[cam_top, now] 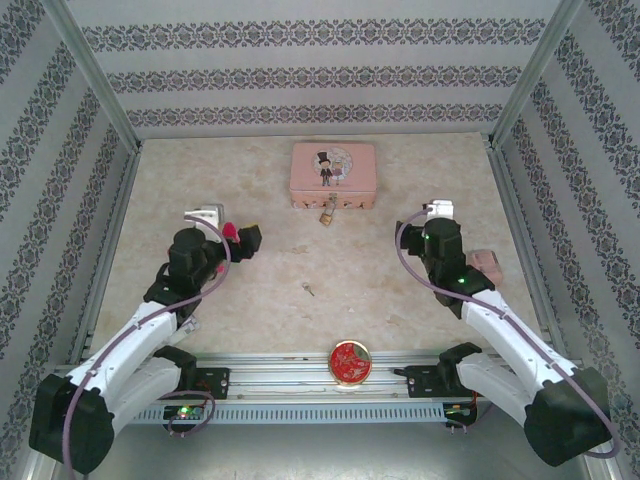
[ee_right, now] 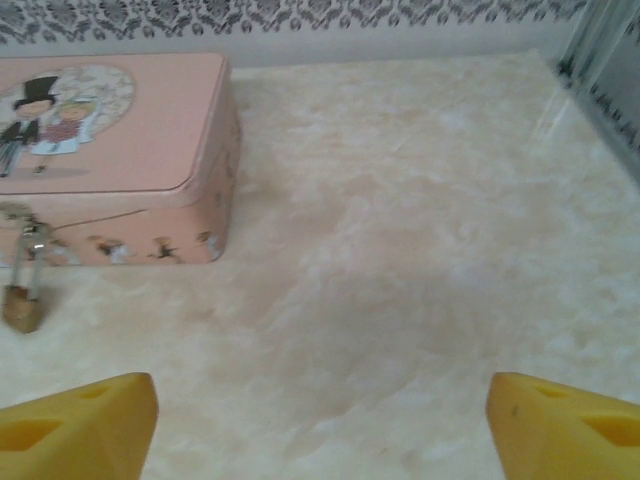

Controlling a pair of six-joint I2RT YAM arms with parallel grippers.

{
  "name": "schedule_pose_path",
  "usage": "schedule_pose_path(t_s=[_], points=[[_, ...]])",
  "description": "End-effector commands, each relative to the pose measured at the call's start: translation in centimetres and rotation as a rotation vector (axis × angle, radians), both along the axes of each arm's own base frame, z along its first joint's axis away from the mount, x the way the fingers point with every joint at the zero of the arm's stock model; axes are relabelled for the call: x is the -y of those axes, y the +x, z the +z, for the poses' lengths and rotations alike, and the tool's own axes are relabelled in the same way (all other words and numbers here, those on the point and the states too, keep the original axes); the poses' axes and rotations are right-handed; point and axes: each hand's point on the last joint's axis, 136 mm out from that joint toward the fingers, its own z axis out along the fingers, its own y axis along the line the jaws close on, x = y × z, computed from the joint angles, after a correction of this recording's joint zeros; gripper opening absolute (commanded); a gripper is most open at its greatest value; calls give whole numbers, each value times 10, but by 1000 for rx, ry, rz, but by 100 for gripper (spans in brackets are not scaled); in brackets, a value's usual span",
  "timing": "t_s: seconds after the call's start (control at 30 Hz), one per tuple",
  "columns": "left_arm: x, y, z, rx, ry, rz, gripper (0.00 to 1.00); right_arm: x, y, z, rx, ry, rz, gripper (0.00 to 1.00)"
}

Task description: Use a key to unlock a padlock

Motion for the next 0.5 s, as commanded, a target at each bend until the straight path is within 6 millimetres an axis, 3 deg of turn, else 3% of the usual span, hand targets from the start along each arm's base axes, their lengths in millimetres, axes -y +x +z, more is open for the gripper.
schedule_pose_path(t_s=[0.0,0.23,0.47], points=[[12,-19,-30,-131,-19,-16,99,-7,-21,-15,-115,27,-24,77],[37,-31,-62,-226,5,-101,99,-42,-36,-37,-219,60,17,70],[52,-24,-83,-276,-14,-146,100,-72,-25,-44,-274,158,22,65]])
